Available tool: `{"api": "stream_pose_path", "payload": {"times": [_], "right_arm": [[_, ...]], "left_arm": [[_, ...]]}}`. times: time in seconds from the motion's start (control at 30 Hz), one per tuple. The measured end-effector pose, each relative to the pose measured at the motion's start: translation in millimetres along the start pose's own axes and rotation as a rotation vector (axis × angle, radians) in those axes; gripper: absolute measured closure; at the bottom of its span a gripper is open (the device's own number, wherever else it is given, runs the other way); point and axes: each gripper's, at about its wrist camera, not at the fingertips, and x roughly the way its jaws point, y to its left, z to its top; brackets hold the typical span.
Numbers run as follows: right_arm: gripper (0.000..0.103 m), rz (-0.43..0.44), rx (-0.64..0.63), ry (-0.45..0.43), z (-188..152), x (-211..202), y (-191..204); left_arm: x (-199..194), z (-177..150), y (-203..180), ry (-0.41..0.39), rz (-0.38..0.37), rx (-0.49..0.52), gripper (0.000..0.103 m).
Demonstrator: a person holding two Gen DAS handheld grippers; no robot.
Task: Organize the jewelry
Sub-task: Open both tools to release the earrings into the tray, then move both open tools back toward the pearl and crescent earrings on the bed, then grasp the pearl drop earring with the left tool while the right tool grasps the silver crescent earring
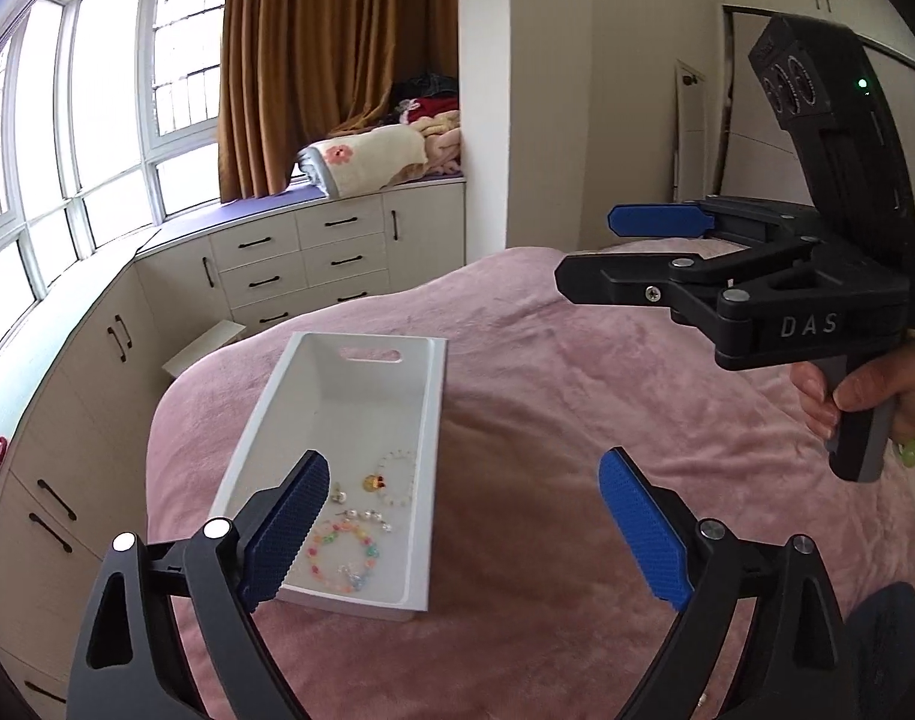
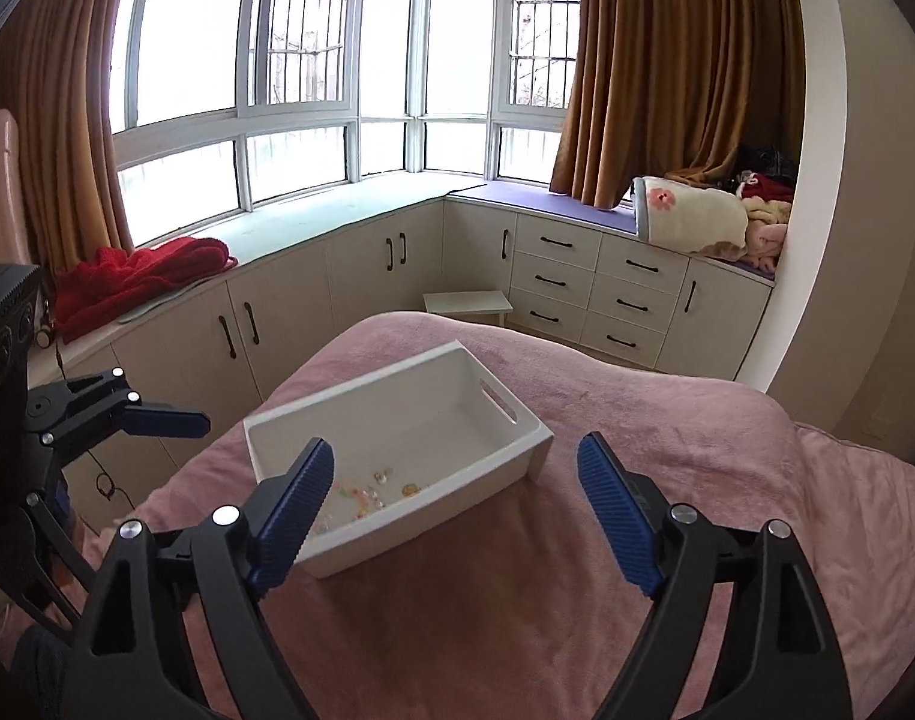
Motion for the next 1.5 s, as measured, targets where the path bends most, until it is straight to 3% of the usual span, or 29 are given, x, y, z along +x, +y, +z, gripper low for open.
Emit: {"api": "stream_pose_path", "payload": {"times": [0.37,0.53,0.73,1.03,1.1,1.27,1.5], "right_arm": [[0.019,0.05,-0.121,0.124,-113,-40,-3],[0.02,0.102,-0.13,0.225,-174,-35,5],[0.024,0.142,-0.144,0.327,-223,-25,16],[0.033,0.178,-0.176,0.423,-265,-7,25],[0.036,0.182,-0.178,0.448,-274,-2,27],[0.045,0.189,-0.192,0.502,-291,9,31],[0.051,0.21,-0.185,0.539,-305,22,37]], "left_arm": [[2,-66,-66,0.071,-0.208,0.057,0.01],[34,-104,-91,0.178,-0.296,0.08,0.01],[75,-145,-127,0.319,-0.376,0.106,0.01],[105,-175,-156,0.407,-0.421,0.125,0.011],[110,-179,-163,0.432,-0.425,0.136,0.016],[123,-196,-176,0.484,-0.387,0.208,0.024],[128,-211,-180,0.491,-0.341,0.263,0.032]]}}
